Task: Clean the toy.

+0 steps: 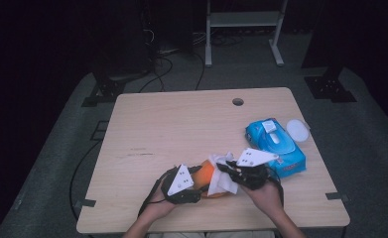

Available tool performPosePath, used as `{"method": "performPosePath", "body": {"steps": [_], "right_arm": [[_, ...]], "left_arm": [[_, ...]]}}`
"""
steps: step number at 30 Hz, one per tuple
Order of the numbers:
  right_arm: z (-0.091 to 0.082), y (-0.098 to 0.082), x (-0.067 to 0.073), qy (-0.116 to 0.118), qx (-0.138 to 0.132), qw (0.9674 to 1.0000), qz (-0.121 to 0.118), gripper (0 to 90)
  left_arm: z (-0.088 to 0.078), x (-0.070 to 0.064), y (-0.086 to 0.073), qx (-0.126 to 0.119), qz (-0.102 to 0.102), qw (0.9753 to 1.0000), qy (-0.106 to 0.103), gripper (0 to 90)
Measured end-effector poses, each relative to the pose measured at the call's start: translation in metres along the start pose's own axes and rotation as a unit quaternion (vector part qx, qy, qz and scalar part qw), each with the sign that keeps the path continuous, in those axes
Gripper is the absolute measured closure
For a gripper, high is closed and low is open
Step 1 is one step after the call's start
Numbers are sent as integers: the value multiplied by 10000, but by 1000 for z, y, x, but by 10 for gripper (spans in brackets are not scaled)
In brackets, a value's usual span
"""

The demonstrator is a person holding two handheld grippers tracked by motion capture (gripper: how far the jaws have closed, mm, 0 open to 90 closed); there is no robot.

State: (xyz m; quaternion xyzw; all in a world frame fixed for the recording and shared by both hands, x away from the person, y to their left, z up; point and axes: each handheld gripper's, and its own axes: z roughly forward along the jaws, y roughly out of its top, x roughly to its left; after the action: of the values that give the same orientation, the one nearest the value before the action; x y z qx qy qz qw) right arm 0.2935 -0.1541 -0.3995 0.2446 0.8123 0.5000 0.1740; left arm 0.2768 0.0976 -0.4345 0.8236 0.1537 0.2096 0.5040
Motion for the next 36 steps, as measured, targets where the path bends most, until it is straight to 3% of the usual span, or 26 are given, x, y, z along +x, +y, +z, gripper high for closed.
{"method": "performPosePath", "body": {"steps": [3, 6, 7, 9, 11, 12, 16, 19, 21, 24, 26, 27, 29, 32, 36], "right_arm": [[-2, -7, -12, -49, 44, 9997, 240, 835], [1, -5, -4, -61, 48, 9998, 176, 835], [3, -3, 2, 37, 14, 9999, 120, 835], [7, 0, 13, 228, -25, 9997, 36, 834], [11, 3, 23, 217, 25, 9996, -201, 834], [11, 3, 23, 195, 24, 9995, -253, 834], [9, -5, 6, 142, 13, 9999, 32, 835], [7, -14, -7, -10, 87, 9999, 129, 834], [7, -16, -10, 35, 77, 9997, 248, 834], [8, -12, -1, 113, 15, 9997, 201, 834], [8, -9, 5, 309, -82, 9994, 142, 834], [9, -7, 10, 355, -70, 9993, -10, 833], [9, -7, 13, 285, -25, 9994, -172, 832], [9, -11, 2, 295, -39, 9995, 65, 831], [10, -22, -12, 272, 57, 9993, 262, 831]], "left_arm": [[-2, 6, -1, 6, -73, 10000, 59, 374], [-3, 4, 4, -163, -13, 9999, 39, 186], [-3, 2, 5, -229, -72, 9997, -42, 177], [0, 0, 6, -135, -28, 9999, -65, 214], [-1, 1, 2, -78, -96, 9999, -78, 265], [-2, 3, 0, -73, -157, 9998, -104, 295], [-5, 8, -4, 13, -189, 9998, -81, 351], [-6, 14, -7, 41, -328, 9994, -92, 354], [-6, 14, -5, -3, -405, 9991, -114, 328], [-3, 11, 0, -171, -543, 9983, -112, 190], [-2, 10, 0, -89, -528, 9985, -104, 189], [-2, 9, 0, -23, -452, 9989, -90, 198], [-4, 9, -1, 34, -441, 9990, -71, 264], [-4, 9, -3, 77, -445, 9990, -41, 330], [-3, 9, -4, 49, -525, 9986, -46, 336]]}}
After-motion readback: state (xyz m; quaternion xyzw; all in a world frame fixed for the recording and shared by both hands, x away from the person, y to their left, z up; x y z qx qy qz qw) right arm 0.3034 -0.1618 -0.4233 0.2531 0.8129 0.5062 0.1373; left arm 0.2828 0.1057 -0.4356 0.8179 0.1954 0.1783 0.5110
